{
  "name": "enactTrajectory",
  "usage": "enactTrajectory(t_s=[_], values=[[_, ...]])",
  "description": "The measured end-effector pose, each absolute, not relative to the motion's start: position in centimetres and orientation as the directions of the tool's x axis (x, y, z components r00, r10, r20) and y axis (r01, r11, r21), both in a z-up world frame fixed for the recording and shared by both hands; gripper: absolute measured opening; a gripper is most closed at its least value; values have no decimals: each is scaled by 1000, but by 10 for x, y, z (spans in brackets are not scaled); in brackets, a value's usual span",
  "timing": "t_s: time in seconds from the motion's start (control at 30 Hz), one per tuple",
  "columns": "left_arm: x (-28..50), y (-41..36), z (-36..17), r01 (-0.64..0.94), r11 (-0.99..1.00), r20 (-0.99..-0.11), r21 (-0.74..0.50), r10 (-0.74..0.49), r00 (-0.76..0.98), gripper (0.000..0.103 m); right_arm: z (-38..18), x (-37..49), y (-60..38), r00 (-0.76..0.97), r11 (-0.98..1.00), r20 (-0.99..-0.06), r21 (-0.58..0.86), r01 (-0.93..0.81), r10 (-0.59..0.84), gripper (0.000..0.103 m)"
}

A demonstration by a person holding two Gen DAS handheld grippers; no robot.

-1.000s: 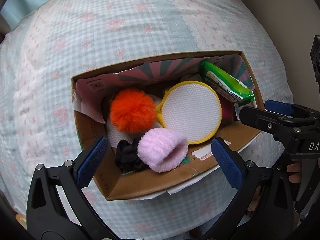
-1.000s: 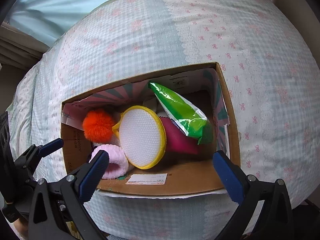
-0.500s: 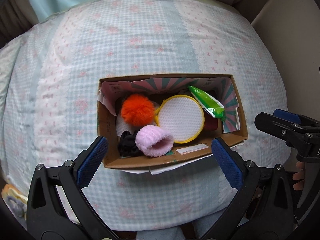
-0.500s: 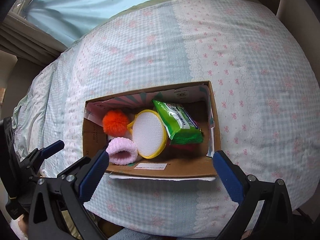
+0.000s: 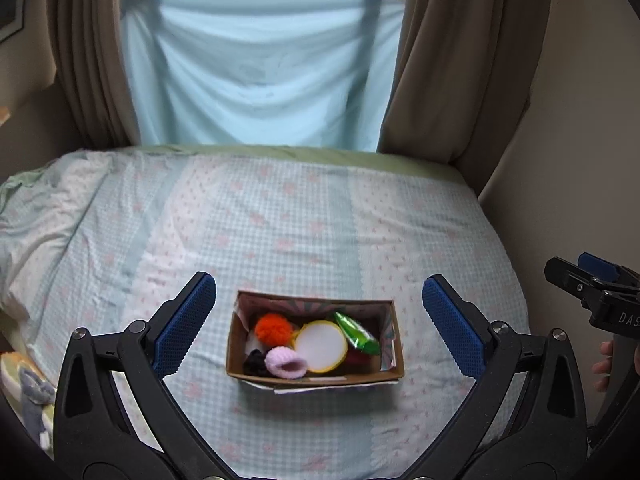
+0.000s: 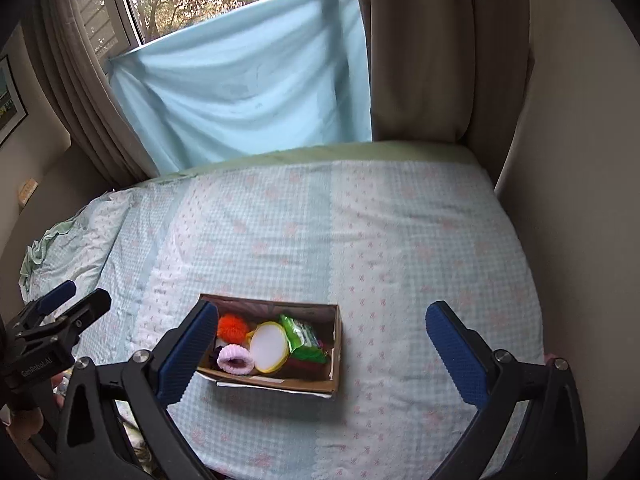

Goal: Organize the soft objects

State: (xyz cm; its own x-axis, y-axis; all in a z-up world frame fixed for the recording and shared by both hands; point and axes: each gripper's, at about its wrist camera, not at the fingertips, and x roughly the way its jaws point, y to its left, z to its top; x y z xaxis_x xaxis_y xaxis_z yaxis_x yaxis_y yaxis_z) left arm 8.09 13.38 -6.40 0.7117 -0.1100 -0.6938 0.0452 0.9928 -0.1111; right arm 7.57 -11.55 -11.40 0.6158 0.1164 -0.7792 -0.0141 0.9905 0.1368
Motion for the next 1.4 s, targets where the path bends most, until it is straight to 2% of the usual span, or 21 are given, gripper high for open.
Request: enactTrajectory(t_s=[0.23,0.5,1.4], values=[[40,126,-5,36,994,-546,-98,-84,834,103,-55,36,-124,753,999,-657,53,3,33,103],[21,108,16,44,998,-463,-37,-56,884,103,-34,13,-123,821,999,-570,-2,38,-32,103],[25,103,12,82,996,-444,-24,-84,892,103,-31,14,-125,841,998,-538,-6,69,-62,103]])
